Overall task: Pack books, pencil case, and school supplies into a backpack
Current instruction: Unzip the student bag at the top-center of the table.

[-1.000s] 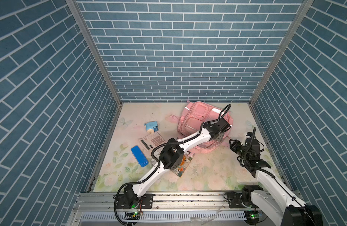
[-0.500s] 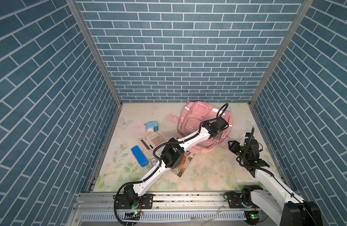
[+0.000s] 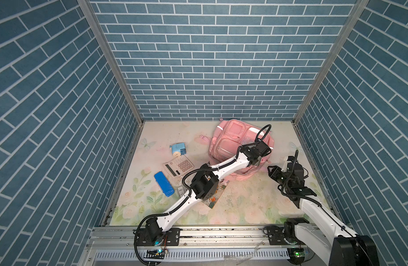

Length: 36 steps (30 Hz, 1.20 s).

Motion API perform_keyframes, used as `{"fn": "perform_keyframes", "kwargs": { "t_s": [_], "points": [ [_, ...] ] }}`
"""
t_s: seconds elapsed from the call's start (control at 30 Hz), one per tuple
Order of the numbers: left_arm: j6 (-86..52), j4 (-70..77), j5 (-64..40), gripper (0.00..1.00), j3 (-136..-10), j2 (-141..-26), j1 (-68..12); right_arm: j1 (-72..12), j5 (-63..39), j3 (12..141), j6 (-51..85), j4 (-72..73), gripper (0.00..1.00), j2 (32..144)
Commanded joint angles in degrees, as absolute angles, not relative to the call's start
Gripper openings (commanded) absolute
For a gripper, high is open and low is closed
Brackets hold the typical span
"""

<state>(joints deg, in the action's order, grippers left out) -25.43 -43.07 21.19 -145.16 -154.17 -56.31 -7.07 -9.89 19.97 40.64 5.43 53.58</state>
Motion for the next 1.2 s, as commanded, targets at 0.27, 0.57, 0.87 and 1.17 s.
{"fn": "perform_keyframes", "kwargs": {
  "t_s": [0.27, 0.57, 0.87, 1.17],
  "points": [
    [-28.9, -50.9, 26.2, 0.64, -147.0, -158.3, -55.1, -6.9, -10.3, 19.0, 39.6, 7.0, 0.34, 54.5],
    [-29.4, -51.8, 19.1, 0.22, -148.3, -160.9, -53.0, -6.9, -10.4, 19.2, 39.6, 6.4, 0.32, 53.6],
    [-27.1, -50.1, 16.6, 0.0, -148.1, -159.4, -53.2, -6.9, -10.3, 20.3, 38.6, 5.6, 0.3, 53.3],
    [-19.4, -48.2, 16.8, 0.0, -145.0, -147.9, -53.9, -6.7, -9.1, 24.1, 34.8, 4.0, 0.28, 54.4]
  ]
}}
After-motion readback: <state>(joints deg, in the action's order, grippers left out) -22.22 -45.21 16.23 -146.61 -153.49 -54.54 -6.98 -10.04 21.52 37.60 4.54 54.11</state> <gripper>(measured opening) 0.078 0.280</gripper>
